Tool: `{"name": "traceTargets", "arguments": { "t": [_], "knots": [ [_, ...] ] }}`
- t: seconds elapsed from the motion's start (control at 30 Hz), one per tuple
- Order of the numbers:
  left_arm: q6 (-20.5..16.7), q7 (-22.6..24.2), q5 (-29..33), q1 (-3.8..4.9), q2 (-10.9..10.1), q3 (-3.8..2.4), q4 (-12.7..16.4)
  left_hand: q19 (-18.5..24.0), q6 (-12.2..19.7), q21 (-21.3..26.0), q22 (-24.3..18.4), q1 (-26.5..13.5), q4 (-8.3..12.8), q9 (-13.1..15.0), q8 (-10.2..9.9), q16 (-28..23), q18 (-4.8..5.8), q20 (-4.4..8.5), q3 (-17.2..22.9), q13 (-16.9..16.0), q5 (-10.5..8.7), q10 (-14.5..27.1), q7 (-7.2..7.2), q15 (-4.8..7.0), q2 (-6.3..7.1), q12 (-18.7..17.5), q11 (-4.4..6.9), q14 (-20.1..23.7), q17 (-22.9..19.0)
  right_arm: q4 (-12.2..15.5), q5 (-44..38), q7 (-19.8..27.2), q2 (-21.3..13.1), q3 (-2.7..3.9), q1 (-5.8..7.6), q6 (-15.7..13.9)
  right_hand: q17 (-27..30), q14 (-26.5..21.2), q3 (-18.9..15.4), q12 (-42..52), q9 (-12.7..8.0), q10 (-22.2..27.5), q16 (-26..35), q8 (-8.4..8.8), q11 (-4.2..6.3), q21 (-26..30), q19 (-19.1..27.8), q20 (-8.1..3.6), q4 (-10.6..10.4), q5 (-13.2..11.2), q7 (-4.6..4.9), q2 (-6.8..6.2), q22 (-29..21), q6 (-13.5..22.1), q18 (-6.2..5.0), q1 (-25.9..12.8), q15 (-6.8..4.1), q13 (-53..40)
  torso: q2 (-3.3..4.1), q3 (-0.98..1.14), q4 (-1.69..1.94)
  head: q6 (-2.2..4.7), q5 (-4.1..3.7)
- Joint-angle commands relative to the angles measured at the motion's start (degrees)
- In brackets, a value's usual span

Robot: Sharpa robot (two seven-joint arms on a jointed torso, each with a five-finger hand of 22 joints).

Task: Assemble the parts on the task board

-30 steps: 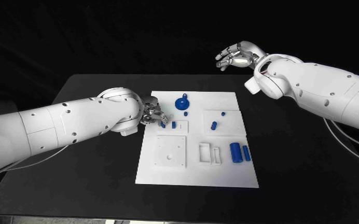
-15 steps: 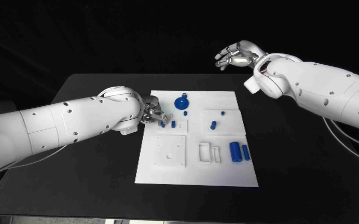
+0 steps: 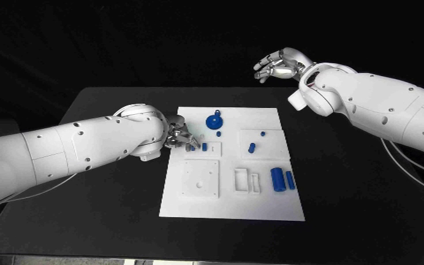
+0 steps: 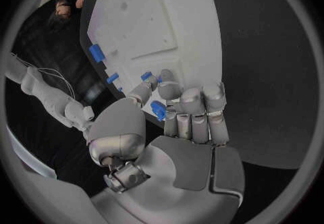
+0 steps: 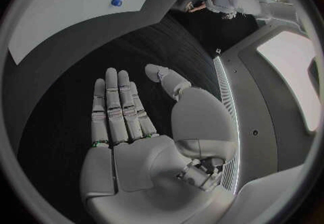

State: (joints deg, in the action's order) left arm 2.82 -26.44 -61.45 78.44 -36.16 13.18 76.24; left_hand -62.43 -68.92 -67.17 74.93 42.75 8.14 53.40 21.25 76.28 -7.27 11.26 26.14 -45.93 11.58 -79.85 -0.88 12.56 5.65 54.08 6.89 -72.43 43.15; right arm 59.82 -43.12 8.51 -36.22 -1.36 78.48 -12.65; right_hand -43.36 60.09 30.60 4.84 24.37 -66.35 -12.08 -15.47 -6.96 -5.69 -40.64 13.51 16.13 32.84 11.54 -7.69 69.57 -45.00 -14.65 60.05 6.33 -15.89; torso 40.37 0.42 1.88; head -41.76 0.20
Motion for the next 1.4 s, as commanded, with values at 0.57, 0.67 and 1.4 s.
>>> {"name": "traceTargets", "arguments": {
  "t": [0.57, 0.67, 1.4],
  "knots": [
    [-11.07, 6.34, 7.80, 0.00, -1.13, -0.06, -0.04, 9.60, 15.32, 7.63, -1.89, 1.08, -3.37, -2.53, -6.17, -8.13, 1.32, 1.52, 3.07, 3.06, -1.50, 12.84, 5.58, -5.11, 5.93, -7.04, -5.36, 11.25, -3.12, -0.01, 0.05, 0.20, -0.20, 0.04, -0.11, 0.12, -0.06, -0.43, -0.09, -0.33, -0.09, 0.02, 0.27, -0.22, -0.40, 0.27, 0.37, 0.15, -0.29, 0.17, 0.88, 0.17, 0.13, 0.24, 0.81, -0.33, 0.12, 0.09, -0.04, 0.05, -0.04, 0.37, -0.19],
    [-13.25, 8.63, 9.17, 0.00, -1.33, -0.06, 0.11, 12.81, 18.66, 11.28, -3.41, 1.58, -5.15, -3.39, -6.02, -10.82, 2.75, -0.34, 4.35, 5.14, -4.49, 16.36, 7.38, -7.28, 8.35, -9.57, -6.93, 14.77, -4.97, -0.03, 0.06, 0.21, -0.20, 0.04, -0.11, 0.16, -0.06, -0.43, -0.08, -0.33, -0.10, 0.01, 0.27, -0.23, -0.40, 0.28, 0.37, 0.15, -0.30, 0.16, 0.88, 0.17, 0.14, 0.25, 0.80, -0.33, 0.12, 0.09, 0.00, 0.04, -0.03, 0.50, -0.32],
    [-23.17, 24.49, -12.39, 0.32, 3.98, -0.26, -3.81, 15.43, 18.23, 17.22, -3.12, 25.60, 5.43, -14.57, -3.47, -14.06, 3.24, -4.97, 12.06, 24.32, -8.35, 20.40, 8.86, -11.79, 5.51, -29.67, -12.09, 16.99, -11.22, -0.42, 0.12, 0.27, 0.21, 0.03, -0.12, 0.21, -0.06, -0.43, -0.02, -0.34, -0.12, 0.00, 0.27, -0.24, -0.39, 0.33, 0.36, 0.14, -0.32, 0.15, 0.88, 0.20, 0.18, 0.26, 0.78, -0.31, 0.11, 0.09, 0.09, 0.01, -0.13, 1.84, -0.62]
  ]
}}
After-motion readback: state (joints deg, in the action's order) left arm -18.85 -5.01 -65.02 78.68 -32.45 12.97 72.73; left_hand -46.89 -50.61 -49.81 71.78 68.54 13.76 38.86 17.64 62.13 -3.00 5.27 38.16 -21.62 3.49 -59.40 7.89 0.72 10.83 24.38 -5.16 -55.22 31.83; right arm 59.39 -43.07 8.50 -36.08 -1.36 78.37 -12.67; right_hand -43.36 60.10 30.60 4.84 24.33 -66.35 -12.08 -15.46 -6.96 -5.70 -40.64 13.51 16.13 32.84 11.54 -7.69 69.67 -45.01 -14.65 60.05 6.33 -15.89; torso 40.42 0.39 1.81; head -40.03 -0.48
